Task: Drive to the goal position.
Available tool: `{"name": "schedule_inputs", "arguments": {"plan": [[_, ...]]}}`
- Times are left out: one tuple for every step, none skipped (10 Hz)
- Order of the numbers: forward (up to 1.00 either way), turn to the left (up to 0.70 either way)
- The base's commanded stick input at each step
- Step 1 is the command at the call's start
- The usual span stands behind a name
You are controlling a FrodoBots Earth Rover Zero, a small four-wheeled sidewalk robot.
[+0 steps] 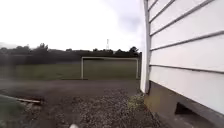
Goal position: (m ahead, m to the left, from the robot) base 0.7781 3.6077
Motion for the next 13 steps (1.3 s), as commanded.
{"name": "schedule_inputs", "arguments": {"plan": [[0.06,0.00],[0.06,0.00],[0.06,0.00],[0.06,0.00],[0.06,0.00],[0.06,0.00],[0.06,0.00],[0.06,0.00],[0.06,0.00],[0.06,0.00],[0.06,0.00],[0.06,0.00],[0.06,0.00]]}}
